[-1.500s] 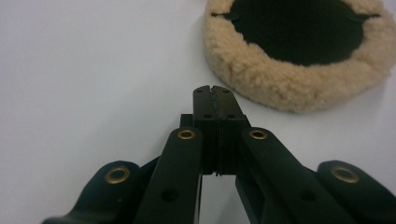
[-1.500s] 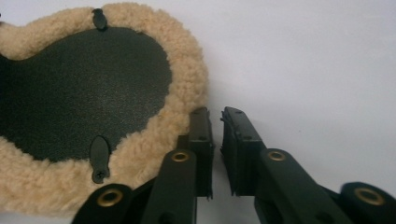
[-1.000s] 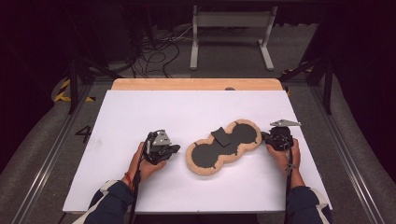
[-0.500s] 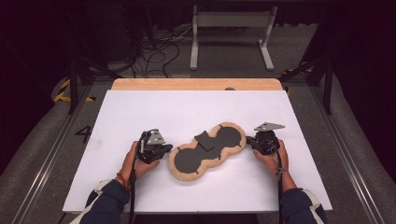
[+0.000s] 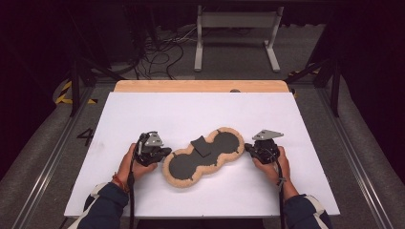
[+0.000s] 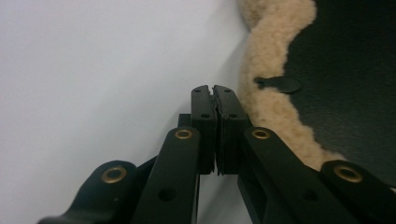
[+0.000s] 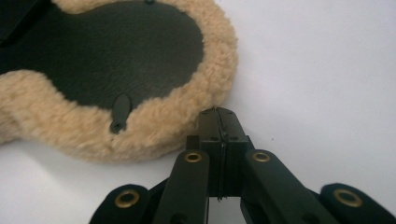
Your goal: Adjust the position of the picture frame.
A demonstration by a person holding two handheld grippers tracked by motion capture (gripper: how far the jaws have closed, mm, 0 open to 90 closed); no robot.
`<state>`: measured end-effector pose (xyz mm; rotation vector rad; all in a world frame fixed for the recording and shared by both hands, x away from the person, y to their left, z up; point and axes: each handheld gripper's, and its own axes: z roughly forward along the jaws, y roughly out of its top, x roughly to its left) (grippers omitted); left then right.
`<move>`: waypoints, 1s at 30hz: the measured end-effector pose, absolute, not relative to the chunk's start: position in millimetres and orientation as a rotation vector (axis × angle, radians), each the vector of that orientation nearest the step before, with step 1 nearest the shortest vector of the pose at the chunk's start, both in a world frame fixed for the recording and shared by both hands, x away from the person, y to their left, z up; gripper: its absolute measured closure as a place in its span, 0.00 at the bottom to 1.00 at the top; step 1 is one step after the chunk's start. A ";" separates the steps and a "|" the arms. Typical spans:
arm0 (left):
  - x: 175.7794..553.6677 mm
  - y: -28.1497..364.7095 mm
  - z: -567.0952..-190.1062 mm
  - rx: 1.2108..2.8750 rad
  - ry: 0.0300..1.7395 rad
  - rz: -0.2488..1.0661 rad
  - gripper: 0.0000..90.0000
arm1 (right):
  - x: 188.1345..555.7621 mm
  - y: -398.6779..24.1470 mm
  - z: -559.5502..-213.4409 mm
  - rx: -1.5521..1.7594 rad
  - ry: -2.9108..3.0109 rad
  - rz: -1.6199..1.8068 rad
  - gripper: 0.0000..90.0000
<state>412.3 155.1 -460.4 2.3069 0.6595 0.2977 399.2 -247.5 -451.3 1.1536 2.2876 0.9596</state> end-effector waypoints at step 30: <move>354.5 151.7 -458.9 2.362 0.491 0.155 0.99 | 370.9 -181.2 -449.1 0.999 2.393 0.956 1.00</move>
